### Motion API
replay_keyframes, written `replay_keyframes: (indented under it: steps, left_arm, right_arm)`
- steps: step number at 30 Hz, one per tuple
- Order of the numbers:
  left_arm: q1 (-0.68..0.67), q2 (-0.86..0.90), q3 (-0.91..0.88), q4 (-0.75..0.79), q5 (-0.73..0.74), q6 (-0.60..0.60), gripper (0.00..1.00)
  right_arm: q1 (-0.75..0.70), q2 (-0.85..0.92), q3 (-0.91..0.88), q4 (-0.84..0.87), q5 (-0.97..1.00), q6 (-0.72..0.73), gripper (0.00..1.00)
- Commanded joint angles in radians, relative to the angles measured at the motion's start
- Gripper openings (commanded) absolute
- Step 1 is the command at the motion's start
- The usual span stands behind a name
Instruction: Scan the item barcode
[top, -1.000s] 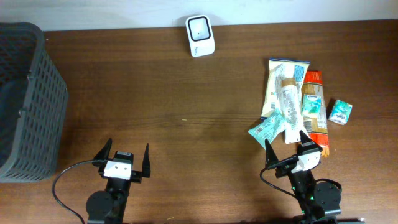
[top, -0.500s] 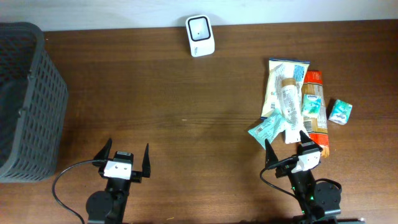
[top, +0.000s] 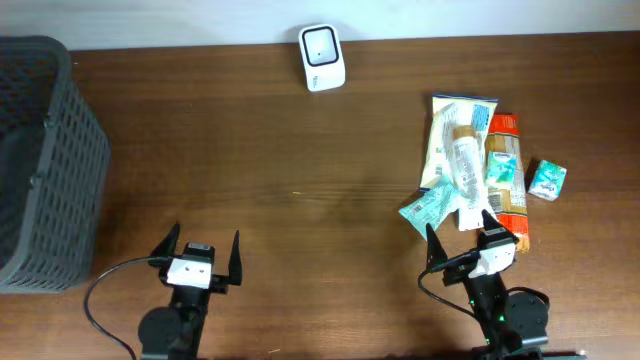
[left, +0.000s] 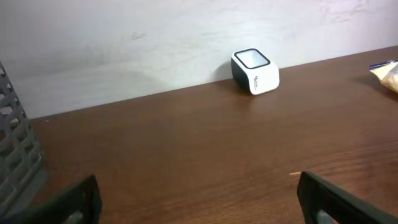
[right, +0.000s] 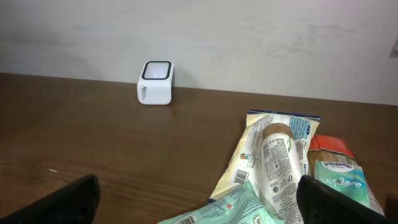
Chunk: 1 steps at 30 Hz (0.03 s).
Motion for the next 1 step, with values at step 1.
replay_keyframes:
  steps: [1]
  left_arm:
    - [-0.005, -0.01, -0.006, -0.002, -0.007, 0.017, 0.99]
  right_arm:
    - [-0.006, -0.006, -0.005, -0.004, -0.005, 0.001, 0.99]
